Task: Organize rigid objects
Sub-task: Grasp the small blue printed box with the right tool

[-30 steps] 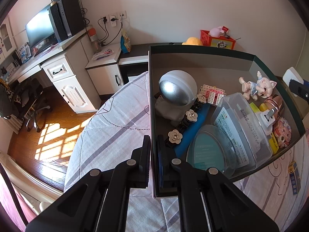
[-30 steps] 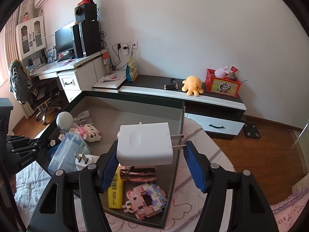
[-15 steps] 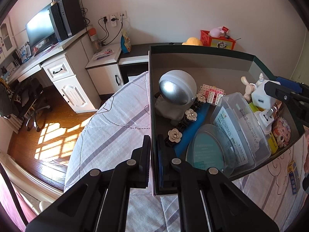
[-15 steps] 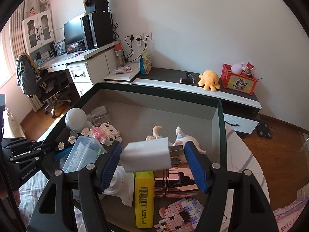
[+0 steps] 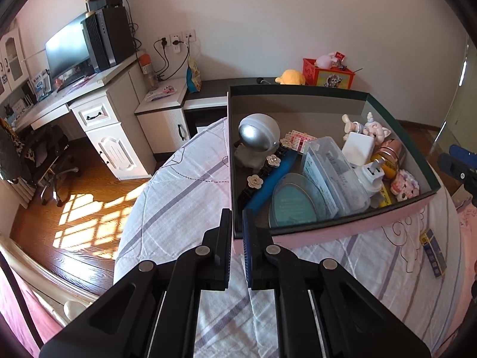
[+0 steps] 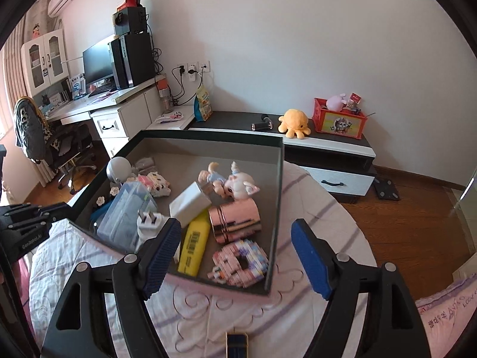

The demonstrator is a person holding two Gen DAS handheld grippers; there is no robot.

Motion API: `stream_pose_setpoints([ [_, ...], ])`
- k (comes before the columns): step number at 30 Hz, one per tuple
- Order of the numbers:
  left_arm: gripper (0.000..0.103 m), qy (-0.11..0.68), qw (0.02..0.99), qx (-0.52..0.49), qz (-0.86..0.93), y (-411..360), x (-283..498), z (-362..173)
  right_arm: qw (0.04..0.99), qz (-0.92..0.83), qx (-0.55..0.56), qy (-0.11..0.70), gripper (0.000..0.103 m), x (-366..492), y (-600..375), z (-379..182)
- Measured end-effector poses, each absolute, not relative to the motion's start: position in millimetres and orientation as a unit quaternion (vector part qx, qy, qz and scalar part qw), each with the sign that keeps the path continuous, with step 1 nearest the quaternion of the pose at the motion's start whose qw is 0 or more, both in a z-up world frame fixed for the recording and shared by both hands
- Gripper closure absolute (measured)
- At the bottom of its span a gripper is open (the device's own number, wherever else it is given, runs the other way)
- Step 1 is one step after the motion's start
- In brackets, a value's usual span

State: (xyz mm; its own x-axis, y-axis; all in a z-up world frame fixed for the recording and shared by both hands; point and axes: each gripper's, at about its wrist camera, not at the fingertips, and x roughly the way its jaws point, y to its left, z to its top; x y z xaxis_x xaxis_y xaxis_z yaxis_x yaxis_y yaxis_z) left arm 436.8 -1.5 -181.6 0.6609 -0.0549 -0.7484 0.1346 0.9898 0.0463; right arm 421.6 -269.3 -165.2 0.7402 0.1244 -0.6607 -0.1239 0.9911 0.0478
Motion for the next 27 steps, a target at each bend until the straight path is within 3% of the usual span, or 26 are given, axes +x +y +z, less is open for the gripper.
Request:
stream_pose_setpoints([
  [10, 0.094, 0.409, 0.911, 0.032, -0.044, 11, 386, -176, 0.902, 0.059, -0.003, 0.428, 0.025, 347, -281, -221],
  [12, 0.084, 0.41, 0.91, 0.03, -0.041, 13, 381, -174, 0.893, 0.062, -0.013, 0.445, 0.025, 347, -276, -235],
  [13, 0.072, 0.409, 0.911, 0.029, -0.04, 15, 378, -172, 0.89, 0.063, -0.013, 0.451, 0.027, 347, -277, -241],
  [14, 0.061, 0.404, 0.913, 0.03, -0.038, 16, 376, -170, 0.889, 0.065, -0.014, 0.453, 0.034, 346, -277, -245],
  [15, 0.058, 0.399, 0.916, 0.032, -0.035, 17, 373, -167, 0.889, 0.064, -0.017, 0.453, 0.051, 347, -278, -247],
  [19, 0.057, 0.395, 0.918, 0.032, -0.029, 22, 371, -164, 0.893, 0.066, -0.02, 0.446, 0.082, 347, -286, -246],
  [27, 0.057, 0.399, 0.916, 0.035, -0.026, 16, 394, -169, 0.901, 0.031, -0.003, 0.433, 0.082, 350, -319, -243],
])
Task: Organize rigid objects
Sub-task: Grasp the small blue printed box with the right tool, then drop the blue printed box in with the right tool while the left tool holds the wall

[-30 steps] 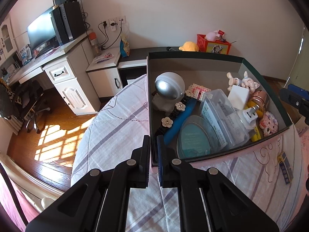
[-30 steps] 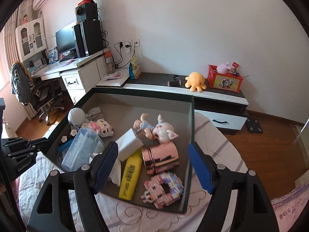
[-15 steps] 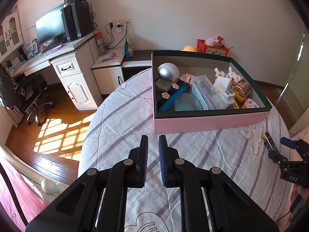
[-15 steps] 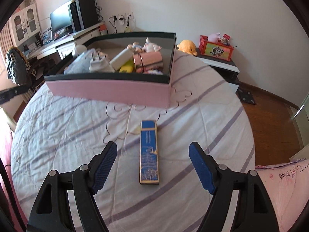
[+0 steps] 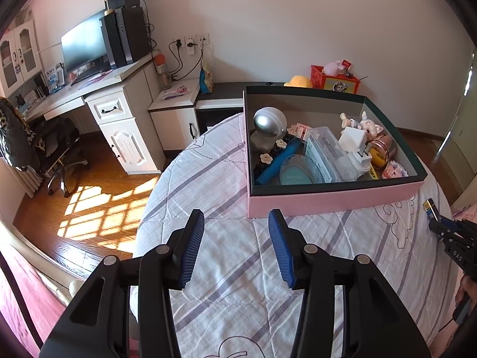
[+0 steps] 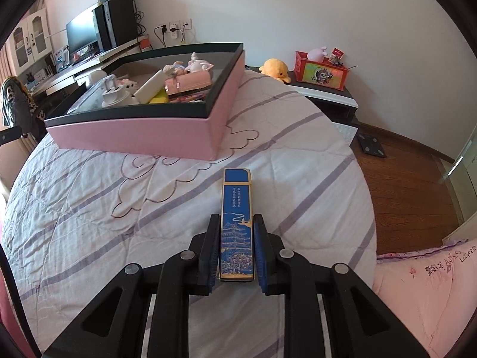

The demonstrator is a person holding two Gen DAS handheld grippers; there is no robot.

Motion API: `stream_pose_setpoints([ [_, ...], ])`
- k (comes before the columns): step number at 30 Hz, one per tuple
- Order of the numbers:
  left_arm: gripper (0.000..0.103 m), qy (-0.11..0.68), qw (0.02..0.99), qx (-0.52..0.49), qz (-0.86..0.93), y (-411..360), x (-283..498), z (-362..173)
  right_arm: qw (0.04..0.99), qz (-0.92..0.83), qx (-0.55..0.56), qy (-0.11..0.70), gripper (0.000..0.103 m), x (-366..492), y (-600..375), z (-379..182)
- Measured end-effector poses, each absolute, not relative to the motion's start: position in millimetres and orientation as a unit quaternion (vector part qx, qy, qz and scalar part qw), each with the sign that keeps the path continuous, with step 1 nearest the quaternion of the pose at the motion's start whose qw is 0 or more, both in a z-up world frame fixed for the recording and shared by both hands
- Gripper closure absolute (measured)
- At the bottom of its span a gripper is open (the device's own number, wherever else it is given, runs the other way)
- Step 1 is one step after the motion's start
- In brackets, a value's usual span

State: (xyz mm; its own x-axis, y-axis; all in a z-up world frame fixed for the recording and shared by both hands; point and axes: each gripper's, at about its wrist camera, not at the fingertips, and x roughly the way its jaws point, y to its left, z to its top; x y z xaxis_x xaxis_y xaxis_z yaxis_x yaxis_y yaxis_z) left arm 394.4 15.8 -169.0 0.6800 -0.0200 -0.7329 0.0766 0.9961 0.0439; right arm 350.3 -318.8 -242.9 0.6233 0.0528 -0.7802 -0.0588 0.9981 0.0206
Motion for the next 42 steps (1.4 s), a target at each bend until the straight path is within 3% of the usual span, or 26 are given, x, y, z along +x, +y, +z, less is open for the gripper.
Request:
stream_pose_setpoints([
  [15, 0.059, 0.431, 0.901, 0.052, -0.007, 3, 488, -198, 0.924, 0.033, -0.008, 0.38, 0.082, 424, -329, -193],
  [17, 0.078, 0.438, 0.897, 0.052, -0.014, 1, 494, -204, 0.924, 0.041, -0.015, 0.379, 0.082, 432, -322, -189],
  [23, 0.097, 0.447, 0.892, 0.053, -0.035, -8, 506, -213, 0.926, 0.053, -0.032, 0.372, 0.082, 454, -303, -180],
  [42, 0.097, 0.437, 0.897, 0.063, -0.034, -10, 506, -216, 0.919, 0.141, -0.039, 0.367, 0.082, 495, -207, -166],
])
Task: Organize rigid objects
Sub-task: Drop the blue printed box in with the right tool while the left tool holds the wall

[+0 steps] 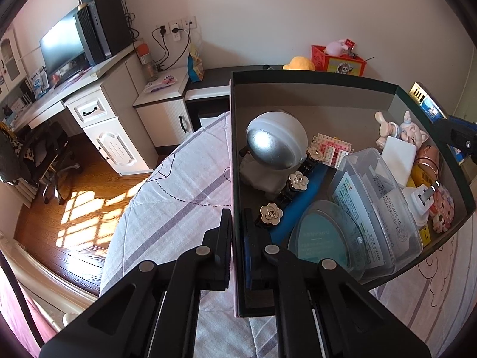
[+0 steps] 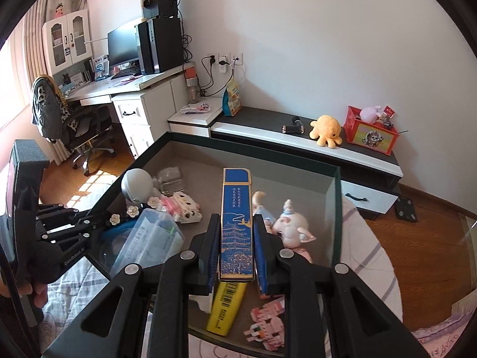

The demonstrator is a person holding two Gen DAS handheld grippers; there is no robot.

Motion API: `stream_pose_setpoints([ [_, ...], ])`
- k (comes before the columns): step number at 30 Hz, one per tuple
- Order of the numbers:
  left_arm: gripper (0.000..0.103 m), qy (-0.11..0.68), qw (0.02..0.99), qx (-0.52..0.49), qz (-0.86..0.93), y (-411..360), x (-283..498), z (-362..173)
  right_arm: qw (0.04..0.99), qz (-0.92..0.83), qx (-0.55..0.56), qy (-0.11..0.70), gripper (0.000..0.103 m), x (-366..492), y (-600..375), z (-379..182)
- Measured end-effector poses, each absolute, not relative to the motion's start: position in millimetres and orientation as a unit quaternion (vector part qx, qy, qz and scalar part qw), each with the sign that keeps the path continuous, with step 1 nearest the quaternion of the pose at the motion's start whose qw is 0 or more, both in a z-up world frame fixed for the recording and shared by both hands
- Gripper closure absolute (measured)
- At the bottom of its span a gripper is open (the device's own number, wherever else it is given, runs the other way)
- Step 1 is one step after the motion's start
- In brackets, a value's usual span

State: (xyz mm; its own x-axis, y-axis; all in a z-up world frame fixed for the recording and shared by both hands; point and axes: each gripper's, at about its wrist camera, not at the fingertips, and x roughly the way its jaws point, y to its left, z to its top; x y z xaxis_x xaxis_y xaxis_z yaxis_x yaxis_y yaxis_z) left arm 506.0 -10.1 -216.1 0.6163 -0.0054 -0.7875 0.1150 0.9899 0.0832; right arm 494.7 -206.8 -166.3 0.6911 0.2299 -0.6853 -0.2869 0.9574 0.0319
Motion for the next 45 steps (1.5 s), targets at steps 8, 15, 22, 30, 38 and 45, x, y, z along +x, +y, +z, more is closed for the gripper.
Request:
stream_pose_setpoints([
  [8, 0.097, 0.435, 0.897, 0.067, -0.033, -11, 505, -216, 0.905, 0.174, -0.044, 0.387, 0.082, 501, -170, -182],
  [15, 0.097, 0.432, 0.899, 0.066, -0.031, -11, 503, -216, 0.907, 0.181, -0.026, 0.379, 0.074, 499, -168, -181],
  [22, 0.097, 0.434, 0.899, 0.062, -0.027, -10, 498, -211, 0.92, 0.149, 0.002, 0.363, 0.021, 482, -191, -169],
  [30, 0.095, 0.404, 0.911, 0.076, -0.016, -20, 472, -183, 0.928, 0.105, 0.013, 0.357, 0.018, 454, -221, -154],
  [38, 0.018, 0.365, 0.928, 0.059, -0.037, -39, 436, -156, 0.933, 0.1, 0.014, 0.344, 0.0, 423, -232, -145],
  [45, 0.002, 0.335, 0.94, 0.044, -0.042, -56, 404, -139, 0.94, 0.086, 0.011, 0.33, 0.0, 389, -242, -137],
])
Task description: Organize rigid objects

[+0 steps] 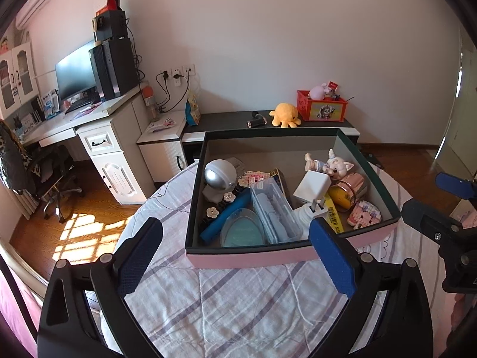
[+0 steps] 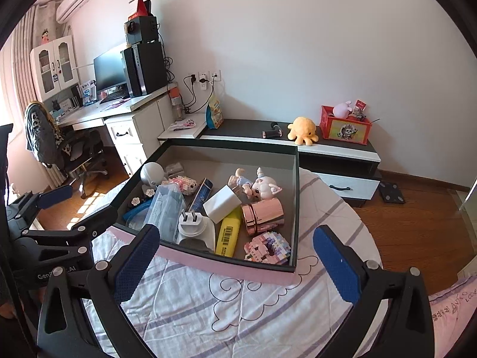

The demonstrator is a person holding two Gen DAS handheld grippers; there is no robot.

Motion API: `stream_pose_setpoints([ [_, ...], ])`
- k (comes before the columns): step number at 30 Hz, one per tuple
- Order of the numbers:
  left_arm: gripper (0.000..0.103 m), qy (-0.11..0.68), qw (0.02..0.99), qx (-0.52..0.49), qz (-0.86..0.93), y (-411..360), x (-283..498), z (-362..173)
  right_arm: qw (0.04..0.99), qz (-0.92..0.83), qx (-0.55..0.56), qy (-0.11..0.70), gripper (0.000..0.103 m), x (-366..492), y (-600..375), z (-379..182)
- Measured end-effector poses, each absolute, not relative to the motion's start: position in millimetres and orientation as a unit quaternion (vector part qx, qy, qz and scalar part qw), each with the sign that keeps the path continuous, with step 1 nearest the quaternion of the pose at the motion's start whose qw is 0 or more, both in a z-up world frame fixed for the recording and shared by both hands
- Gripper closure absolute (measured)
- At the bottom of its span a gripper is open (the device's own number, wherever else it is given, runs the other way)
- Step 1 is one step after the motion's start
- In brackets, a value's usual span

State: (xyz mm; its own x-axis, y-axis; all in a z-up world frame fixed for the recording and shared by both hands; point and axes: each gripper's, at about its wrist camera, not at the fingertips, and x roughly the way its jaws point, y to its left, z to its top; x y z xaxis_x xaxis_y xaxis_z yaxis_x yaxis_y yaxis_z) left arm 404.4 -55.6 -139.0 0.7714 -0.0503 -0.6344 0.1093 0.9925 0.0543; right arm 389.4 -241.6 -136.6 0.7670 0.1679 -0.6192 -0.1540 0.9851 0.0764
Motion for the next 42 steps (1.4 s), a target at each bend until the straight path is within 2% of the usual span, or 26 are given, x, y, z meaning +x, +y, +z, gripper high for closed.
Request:
stream_pose_setpoints([
  [15, 0.0, 0.261, 0.963, 0.056, -0.043, -83, 291, -108, 0.963, 0.052, 0.009, 0.263, 0.0, 278, -248, -109],
  [42, 0.0, 0.107, 0.993, 0.03, -0.031, -40, 94, -33, 0.992, 0.026, -0.006, 0.125, 0.0, 85, -211, -45],
])
